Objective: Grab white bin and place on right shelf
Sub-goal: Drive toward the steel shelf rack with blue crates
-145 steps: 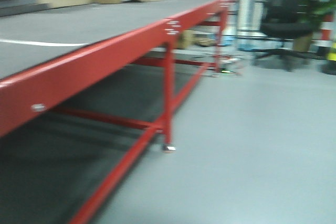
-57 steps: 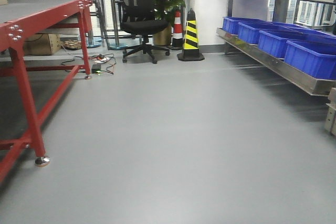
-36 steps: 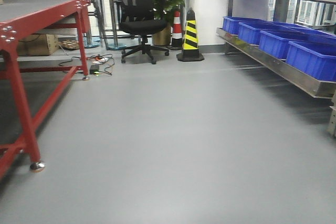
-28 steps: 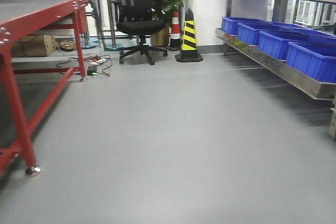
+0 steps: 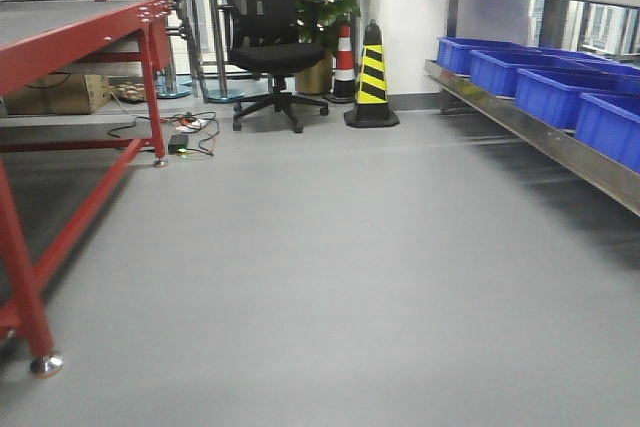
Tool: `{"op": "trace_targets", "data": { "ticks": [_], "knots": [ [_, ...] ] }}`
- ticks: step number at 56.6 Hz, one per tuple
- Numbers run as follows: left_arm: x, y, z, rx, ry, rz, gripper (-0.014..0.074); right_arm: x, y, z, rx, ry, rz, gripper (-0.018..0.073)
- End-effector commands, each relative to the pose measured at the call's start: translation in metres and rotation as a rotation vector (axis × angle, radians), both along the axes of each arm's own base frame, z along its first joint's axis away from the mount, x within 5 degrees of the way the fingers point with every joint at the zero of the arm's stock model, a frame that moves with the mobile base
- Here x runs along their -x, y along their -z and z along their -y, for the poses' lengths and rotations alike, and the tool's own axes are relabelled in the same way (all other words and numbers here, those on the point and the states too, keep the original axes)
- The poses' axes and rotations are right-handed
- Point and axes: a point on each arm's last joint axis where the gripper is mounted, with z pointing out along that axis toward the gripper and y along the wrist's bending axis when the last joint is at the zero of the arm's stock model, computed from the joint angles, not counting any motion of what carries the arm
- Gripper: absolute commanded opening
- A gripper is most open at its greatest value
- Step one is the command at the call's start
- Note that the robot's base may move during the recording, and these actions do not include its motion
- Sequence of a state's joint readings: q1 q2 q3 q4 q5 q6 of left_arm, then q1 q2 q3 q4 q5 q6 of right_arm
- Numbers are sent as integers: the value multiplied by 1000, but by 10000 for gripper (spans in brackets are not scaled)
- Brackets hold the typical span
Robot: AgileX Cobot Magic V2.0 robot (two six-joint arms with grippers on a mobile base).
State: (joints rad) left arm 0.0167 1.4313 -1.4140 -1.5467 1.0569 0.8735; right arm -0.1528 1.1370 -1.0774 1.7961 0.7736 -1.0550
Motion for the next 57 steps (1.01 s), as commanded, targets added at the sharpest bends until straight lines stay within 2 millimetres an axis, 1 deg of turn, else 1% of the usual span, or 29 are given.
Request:
{"op": "trace_targets", "data": {
  "ticks": [1,57],
  "knots": [
    [46,-27,21,25,325,122,-118,23,-27,-16,-87,-181,133,69],
    [46,-27,21,25,325,122,-118,23,-27,-16,-87,-174,131,69]
  ]
}}
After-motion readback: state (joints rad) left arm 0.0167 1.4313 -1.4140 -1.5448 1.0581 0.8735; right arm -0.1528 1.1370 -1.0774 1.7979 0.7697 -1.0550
